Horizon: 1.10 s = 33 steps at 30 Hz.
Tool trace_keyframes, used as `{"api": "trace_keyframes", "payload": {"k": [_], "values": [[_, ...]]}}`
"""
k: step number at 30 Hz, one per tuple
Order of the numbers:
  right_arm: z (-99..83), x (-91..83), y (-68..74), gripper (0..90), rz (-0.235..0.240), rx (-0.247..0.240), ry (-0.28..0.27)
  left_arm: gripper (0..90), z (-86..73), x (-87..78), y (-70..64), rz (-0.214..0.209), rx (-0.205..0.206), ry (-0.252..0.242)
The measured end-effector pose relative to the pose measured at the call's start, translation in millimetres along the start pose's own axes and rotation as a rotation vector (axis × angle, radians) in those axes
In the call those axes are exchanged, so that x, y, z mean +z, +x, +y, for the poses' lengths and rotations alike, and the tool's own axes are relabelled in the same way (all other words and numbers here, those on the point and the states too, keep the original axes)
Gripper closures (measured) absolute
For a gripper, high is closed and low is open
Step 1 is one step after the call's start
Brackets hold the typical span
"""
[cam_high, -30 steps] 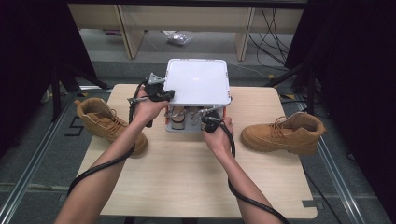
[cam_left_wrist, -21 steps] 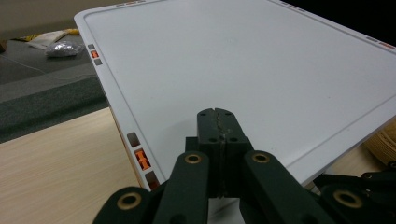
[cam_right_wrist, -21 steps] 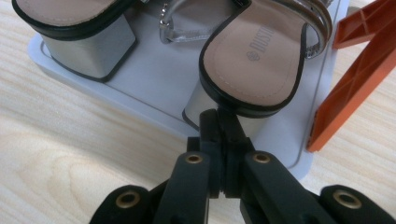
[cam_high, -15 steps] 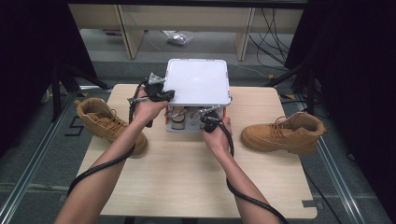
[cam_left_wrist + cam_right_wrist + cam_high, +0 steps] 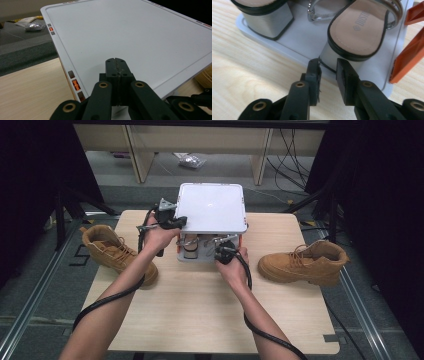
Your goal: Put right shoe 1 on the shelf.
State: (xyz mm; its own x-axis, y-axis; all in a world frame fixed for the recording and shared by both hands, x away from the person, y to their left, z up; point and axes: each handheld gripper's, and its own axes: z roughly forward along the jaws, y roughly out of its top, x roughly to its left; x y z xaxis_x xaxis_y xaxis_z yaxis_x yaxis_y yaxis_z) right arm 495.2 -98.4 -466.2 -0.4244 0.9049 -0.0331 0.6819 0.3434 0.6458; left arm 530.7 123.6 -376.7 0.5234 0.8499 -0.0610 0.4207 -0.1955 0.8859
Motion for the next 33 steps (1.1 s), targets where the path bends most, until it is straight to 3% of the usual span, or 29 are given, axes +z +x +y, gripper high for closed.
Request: {"api": "trace_keyframes", "payload": {"k": [3, 9, 17, 22, 27, 33], "values": [[-3.5, -11.8, -3.4, 70.3, 0.013, 0.016, -0.019, 89.4, 0.0, 0.1, 0.1, -0.001, -0.002, 0.000], [-16.6, -34.5, -12.8, 64.8, 0.013, 0.002, -0.040, 89.3, -0.1, 0.0, 0.1, 0.000, -0.004, -0.002], [-48.1, -56.3, -15.2, 60.7, 0.049, 0.012, -0.058, 86.7, 0.2, 1.1, 0.1, -0.010, -0.030, -0.013], [-67.9, -65.7, -16.5, 58.2, 0.056, 0.008, -0.086, 80.5, 0.9, 0.6, -1.2, -0.012, -0.033, -0.011], [-85.0, -72.9, -18.8, 56.6, 0.066, 0.015, -0.109, 76.3, -2.2, -6.8, 1.0, -0.013, -0.038, -0.018], [-100.9, -79.3, -19.6, 56.0, 0.080, 0.046, -0.155, 74.4, -7.0, -28.8, 9.0, -0.003, -0.028, -0.031]]}}
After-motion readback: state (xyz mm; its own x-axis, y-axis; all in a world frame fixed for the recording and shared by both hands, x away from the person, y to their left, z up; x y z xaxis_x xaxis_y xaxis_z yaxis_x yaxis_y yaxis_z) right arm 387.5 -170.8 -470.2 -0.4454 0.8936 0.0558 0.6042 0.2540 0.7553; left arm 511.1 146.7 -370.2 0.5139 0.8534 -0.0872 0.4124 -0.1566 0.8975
